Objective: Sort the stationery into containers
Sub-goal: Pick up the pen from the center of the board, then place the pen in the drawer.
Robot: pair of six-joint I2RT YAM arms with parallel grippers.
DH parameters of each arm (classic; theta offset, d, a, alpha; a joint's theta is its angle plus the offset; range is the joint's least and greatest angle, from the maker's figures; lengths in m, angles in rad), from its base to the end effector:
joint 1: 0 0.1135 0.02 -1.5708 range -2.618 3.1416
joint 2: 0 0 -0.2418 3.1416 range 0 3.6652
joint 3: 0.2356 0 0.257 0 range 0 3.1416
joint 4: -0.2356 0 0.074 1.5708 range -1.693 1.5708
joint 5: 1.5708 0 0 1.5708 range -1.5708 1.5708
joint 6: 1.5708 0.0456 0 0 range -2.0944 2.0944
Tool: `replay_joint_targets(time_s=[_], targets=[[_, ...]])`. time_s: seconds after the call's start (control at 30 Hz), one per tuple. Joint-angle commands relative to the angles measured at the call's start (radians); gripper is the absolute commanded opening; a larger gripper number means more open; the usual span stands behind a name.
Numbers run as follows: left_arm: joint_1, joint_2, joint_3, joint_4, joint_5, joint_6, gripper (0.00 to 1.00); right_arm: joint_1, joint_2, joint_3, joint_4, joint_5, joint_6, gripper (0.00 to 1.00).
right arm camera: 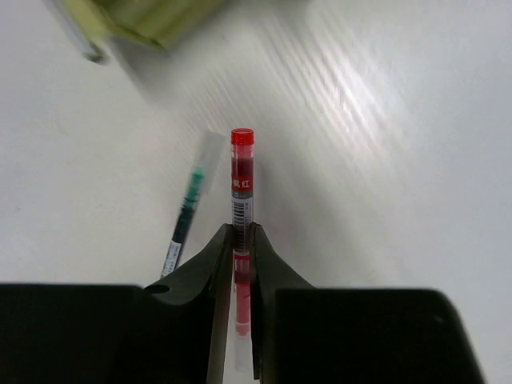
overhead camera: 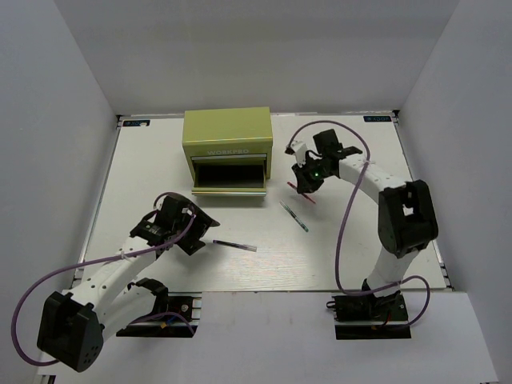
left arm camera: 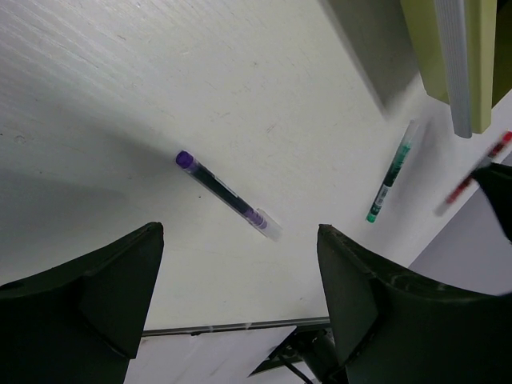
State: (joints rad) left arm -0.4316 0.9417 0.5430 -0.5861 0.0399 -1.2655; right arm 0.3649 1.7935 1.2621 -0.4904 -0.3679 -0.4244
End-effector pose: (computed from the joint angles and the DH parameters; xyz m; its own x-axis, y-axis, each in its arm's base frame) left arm 0.1786 -0.0842 0.1677 -0.6452 -0.7520 -0.1345 -0.5901 0.6024 -0.5374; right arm 0.3492 0.1509 0.1750 -0.5169 -0.6087 -0.6019 -0.7913 0.6080 0.0647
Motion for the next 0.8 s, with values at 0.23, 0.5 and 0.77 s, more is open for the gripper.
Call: replay_joint_targets(time_s=[0.23,0.5,0.77], targets=[[-0.004,0.031,-0.009,0.052,0.029,-0.008,0.87,0.14,-0.117,0.279,-0.189,-0.253,-0.418,0.06],[-0.004,0.058,-0.009,0.072,0.038,-0.008,0.87,0.373,0.024,0.535,-0.183,-0.16,-0.54,0.06],[-0.004,0.058,-0.009,0.042,0.057,-0.017,0.87,0.434,0.23,0.683,-0.099,-0.011,-0.61,0.07]])
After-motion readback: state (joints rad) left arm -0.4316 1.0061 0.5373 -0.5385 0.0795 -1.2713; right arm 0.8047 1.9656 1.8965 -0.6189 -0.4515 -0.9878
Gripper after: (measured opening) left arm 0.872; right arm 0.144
